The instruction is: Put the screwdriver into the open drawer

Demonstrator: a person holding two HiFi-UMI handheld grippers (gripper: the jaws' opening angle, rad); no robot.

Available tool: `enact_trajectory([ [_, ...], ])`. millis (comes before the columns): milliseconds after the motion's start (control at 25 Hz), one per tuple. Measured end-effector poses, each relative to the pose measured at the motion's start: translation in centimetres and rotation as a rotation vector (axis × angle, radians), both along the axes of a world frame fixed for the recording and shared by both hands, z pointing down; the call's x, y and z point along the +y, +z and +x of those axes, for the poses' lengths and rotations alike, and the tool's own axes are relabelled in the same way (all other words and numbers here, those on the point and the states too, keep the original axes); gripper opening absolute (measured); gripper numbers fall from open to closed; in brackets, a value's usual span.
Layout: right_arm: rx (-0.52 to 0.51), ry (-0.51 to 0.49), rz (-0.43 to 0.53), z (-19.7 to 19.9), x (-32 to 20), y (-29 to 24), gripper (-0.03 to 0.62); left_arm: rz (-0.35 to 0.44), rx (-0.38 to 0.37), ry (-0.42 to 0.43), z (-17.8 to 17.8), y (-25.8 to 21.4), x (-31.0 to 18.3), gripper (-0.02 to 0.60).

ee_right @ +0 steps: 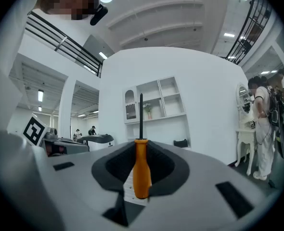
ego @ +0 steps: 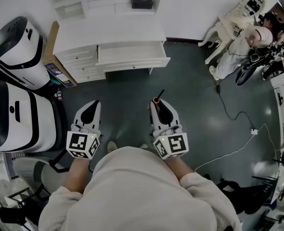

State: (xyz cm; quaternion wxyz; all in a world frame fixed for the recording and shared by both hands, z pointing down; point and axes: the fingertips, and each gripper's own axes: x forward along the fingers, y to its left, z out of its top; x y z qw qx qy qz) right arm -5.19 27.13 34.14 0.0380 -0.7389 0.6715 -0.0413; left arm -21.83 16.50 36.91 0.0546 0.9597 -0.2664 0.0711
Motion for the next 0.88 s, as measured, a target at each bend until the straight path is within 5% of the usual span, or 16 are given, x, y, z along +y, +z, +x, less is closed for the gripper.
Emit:
enact_trajectory([
  [880, -0.009, -0.021, 0.005, 1.9, -0.6, 0.6, 0.077, -0.008, -0.026, -0.023, 1.1, 0.8, 0.0, 0.005],
])
